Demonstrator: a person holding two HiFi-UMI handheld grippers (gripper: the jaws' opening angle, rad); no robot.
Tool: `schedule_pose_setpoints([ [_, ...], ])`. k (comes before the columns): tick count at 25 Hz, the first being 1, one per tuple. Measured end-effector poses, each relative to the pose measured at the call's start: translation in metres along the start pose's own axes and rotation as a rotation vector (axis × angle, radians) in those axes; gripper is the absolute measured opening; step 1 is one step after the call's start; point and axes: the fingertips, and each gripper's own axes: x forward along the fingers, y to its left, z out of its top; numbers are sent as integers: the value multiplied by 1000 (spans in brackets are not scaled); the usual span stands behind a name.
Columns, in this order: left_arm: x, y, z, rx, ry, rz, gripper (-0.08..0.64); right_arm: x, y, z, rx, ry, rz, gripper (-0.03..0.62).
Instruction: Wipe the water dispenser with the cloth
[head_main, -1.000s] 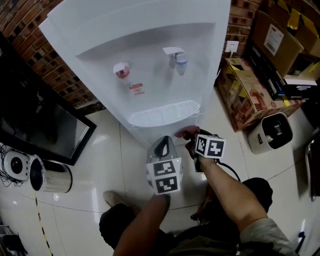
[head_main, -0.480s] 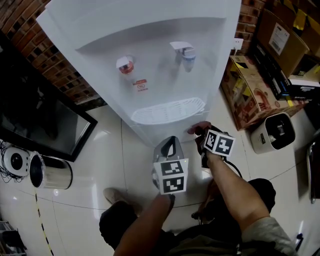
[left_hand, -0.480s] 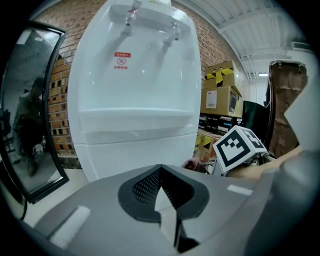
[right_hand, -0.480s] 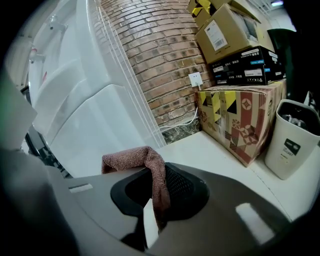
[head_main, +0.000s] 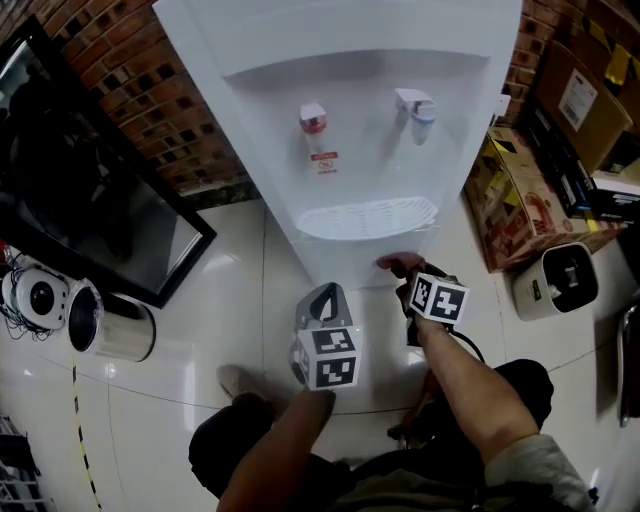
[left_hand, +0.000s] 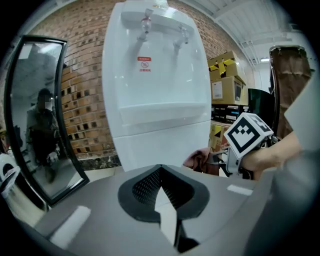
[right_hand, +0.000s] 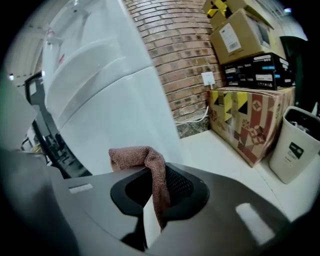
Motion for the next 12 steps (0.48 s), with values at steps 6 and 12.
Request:
schedule_pose_setpoints([
  [6,-31,59,-27,-12,31,108,0,12,104,-45,-119,86,218,58],
  [12,-57,106,-61,-48,76,198,0,35,183,-80,-175,153,347,58],
])
